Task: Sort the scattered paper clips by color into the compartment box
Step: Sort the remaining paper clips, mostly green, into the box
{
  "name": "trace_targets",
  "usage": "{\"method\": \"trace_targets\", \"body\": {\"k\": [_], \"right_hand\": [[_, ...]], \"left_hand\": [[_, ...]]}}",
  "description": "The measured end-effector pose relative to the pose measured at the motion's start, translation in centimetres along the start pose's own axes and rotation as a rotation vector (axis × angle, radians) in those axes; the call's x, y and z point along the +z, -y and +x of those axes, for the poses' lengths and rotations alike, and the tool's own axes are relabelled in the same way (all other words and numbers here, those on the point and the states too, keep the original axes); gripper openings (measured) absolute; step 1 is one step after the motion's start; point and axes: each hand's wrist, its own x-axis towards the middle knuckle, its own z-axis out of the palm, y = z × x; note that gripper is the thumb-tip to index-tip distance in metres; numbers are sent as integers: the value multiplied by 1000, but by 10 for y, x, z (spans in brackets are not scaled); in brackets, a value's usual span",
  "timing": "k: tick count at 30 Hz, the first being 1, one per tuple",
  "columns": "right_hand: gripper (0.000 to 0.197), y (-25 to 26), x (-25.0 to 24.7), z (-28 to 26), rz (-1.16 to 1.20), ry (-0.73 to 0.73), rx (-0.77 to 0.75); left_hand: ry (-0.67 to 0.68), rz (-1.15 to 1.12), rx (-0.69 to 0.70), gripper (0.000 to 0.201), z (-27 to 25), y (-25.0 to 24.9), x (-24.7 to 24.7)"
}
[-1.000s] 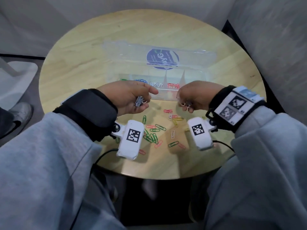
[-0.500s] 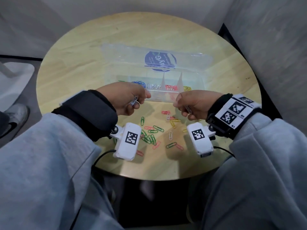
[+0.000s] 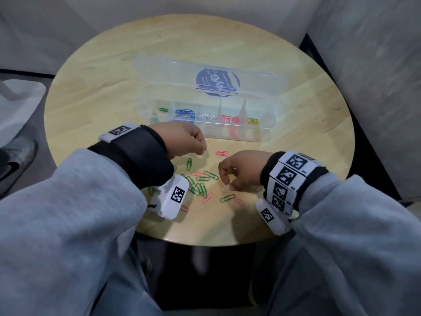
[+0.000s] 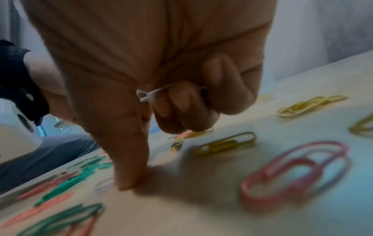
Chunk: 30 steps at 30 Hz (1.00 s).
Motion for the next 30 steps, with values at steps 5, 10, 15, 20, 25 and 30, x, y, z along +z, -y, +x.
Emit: {"method": "trace_targets", "body": {"k": [5, 10, 15, 20, 25, 30], "right_hand": [[11, -9, -5, -5, 0, 5, 42], [18, -44, -43, -26, 356, -159, 119], [28, -72, -56, -41, 890, -238, 119], [28, -76, -59, -42, 1013, -232, 121], [28, -72, -60, -39, 1000, -240, 125], [23, -58, -64, -34, 1066, -256, 93]], "left_hand": [[-64, 158, -22, 13, -1, -13, 16], [-109, 295, -83, 21, 7, -26, 35], [-118, 469, -115, 30, 24, -48, 49], [-110, 546, -148, 25, 34, -61, 58], [-79, 530, -185, 37, 31, -60, 58], [-80, 406, -169, 35, 21, -54, 55]]}}
